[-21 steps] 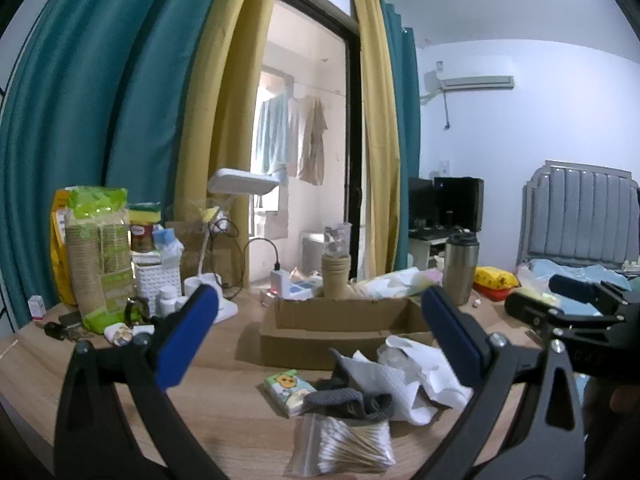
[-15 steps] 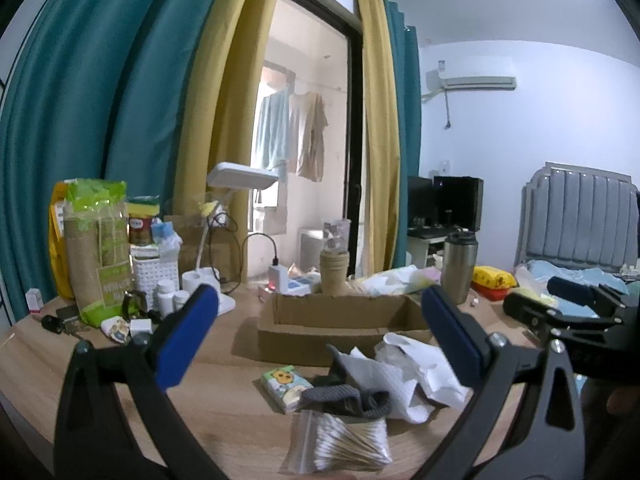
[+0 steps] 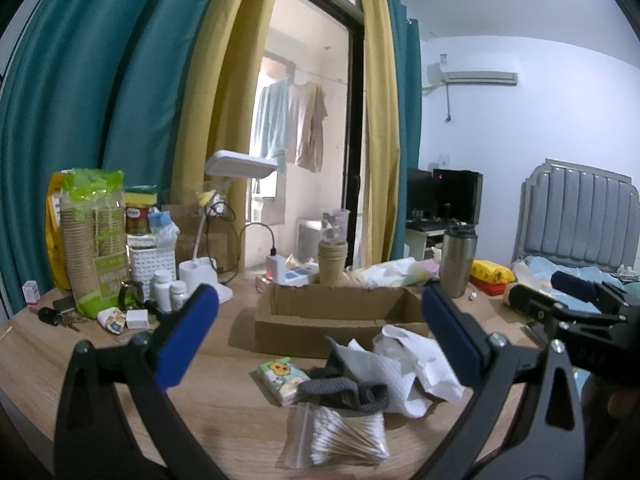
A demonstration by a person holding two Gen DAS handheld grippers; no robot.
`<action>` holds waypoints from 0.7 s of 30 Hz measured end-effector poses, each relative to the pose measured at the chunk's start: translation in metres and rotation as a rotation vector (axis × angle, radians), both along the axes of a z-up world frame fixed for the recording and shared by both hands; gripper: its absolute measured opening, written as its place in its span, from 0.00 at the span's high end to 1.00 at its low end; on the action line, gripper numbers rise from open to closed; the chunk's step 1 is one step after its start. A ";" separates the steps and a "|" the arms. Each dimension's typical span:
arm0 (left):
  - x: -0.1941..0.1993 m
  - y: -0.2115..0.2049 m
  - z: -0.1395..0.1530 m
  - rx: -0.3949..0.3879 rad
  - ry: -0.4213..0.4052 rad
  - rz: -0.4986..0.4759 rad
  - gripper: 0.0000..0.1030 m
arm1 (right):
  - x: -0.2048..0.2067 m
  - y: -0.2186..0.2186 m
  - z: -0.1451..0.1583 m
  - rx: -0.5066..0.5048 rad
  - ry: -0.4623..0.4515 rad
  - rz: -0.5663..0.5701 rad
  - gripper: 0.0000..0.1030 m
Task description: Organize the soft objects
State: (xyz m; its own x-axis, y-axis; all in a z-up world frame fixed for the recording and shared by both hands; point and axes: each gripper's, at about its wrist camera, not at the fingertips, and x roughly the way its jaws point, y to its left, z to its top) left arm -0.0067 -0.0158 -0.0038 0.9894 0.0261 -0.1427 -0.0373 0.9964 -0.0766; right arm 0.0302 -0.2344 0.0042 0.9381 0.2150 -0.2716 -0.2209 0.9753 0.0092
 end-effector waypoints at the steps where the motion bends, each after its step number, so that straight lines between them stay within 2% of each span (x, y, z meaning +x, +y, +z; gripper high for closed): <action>1: 0.000 0.000 0.000 -0.001 0.002 -0.002 0.01 | 0.000 -0.002 0.000 0.000 0.001 0.001 0.16; 21: 0.000 0.002 0.000 -0.008 0.013 0.003 0.01 | -0.001 -0.006 0.005 0.005 -0.002 -0.002 0.16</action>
